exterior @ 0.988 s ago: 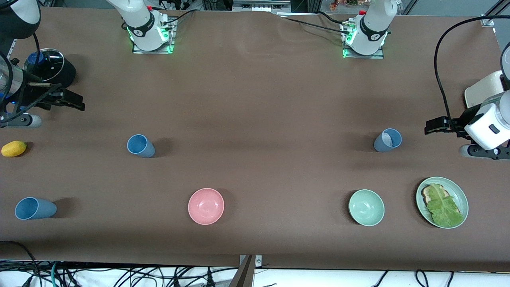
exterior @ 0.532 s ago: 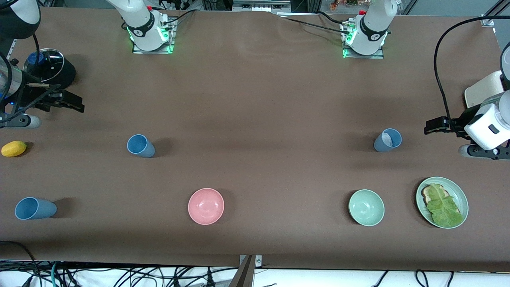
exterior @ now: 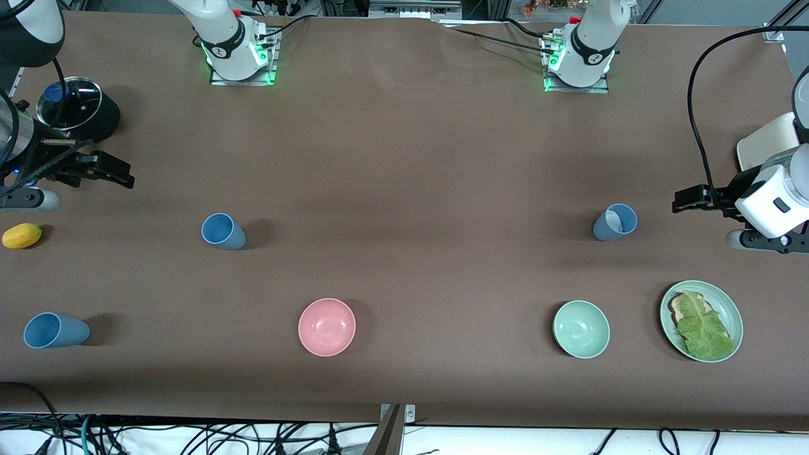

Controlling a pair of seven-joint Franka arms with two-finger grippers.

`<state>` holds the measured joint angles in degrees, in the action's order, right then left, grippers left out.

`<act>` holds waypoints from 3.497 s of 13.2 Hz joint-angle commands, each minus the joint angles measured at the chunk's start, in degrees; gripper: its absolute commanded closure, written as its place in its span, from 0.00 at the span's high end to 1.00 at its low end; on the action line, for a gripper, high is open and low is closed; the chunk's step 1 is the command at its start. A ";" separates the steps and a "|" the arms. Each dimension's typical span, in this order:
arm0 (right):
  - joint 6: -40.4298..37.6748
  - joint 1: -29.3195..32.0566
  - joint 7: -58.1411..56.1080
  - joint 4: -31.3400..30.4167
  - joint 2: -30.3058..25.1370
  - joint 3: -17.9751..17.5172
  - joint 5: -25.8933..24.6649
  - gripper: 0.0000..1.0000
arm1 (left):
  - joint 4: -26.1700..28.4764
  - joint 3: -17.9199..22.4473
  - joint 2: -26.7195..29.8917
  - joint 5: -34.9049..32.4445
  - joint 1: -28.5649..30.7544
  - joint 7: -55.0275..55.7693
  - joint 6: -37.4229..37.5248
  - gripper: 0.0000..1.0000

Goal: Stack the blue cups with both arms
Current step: 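Reach the right gripper to one blue cup while the left gripper reaches another, then close the right gripper on its cup while the left gripper grips its cup, then slide the left cup toward the middle while the right gripper lifts its cup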

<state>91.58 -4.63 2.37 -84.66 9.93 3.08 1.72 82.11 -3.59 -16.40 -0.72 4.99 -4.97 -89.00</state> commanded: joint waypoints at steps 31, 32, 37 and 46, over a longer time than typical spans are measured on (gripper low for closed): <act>43.77 -0.82 -0.61 -38.22 4.39 -0.27 0.39 0.99 | 39.97 -0.19 -1.61 1.07 4.33 -1.63 -42.66 0.00; 44.12 -0.82 -0.61 -37.52 5.09 -0.27 0.39 0.99 | 39.79 -0.19 -1.87 1.16 4.42 -1.62 -42.23 0.00; 47.81 -0.82 -0.70 -36.63 8.61 -0.36 0.39 0.88 | 36.37 -0.54 -1.88 4.94 1.09 6.51 -39.51 0.00; 47.64 -0.91 0.35 -36.54 8.26 -1.59 0.56 0.00 | 21.18 -15.47 -5.55 5.64 -10.06 47.56 -27.98 0.00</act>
<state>139.63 -5.56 2.33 -121.62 18.51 1.88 2.00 107.44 -17.43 -18.14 3.51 -2.58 37.01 -117.96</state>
